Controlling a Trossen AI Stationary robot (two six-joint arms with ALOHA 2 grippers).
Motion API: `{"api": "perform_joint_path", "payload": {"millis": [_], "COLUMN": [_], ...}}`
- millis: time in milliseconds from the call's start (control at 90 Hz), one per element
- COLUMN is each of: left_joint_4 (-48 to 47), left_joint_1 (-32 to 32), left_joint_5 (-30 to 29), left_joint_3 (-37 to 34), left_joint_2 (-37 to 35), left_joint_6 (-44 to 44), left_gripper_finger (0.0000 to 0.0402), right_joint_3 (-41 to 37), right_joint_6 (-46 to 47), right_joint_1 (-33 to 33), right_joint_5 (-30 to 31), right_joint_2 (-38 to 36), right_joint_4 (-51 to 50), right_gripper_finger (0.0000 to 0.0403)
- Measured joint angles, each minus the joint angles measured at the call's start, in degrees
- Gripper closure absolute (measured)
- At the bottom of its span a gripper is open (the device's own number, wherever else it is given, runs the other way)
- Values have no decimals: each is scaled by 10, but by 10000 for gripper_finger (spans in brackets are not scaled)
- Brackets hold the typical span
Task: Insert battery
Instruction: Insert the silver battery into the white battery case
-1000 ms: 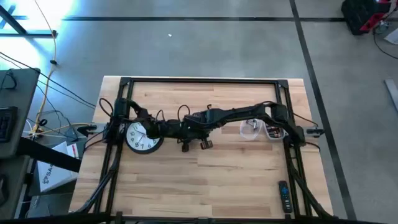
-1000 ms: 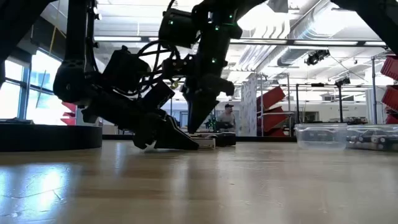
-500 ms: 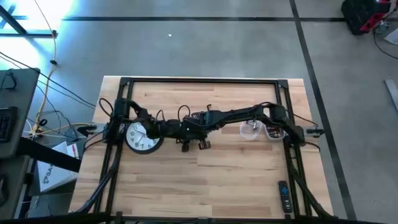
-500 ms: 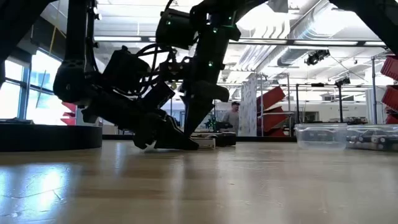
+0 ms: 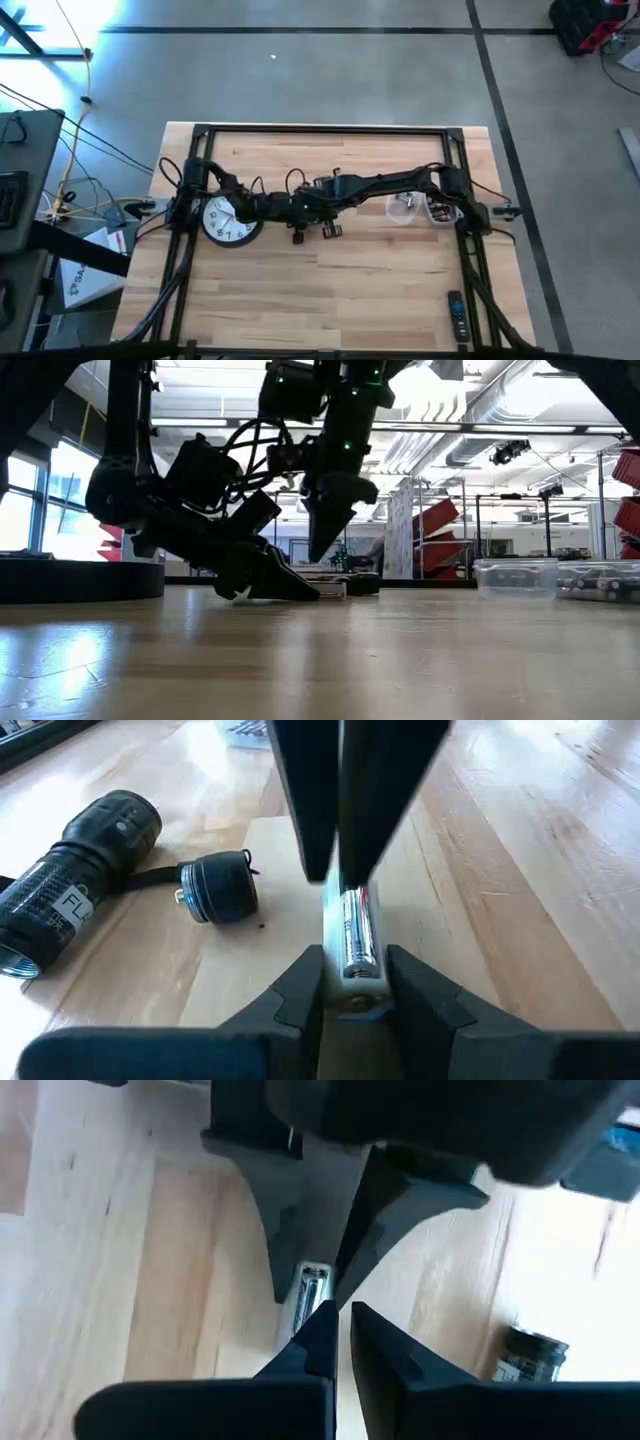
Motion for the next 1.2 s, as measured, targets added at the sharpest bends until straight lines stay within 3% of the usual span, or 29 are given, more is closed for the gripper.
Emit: {"api": "perform_joint_path", "payload": {"millis": [522,900,1200], "left_joint_4": [2,2,2], "left_joint_1": [0,0,0], "left_joint_5": [-1,-1,-1], "left_joint_3": [-1,-1,-1], "left_joint_2": [0,0,0], "left_joint_6": [-1,0,-1], "left_gripper_finger": [330,330,330], "right_joint_3": [-264,-248,-308], "right_joint_6": [61,45,78], "right_joint_1": [-1,-3,-5], "right_joint_5": [-42,-10,-19], "right_joint_2": [-77,-102,-100], "right_joint_4": [347,354,400], "right_gripper_finger": [403,403,403]}}
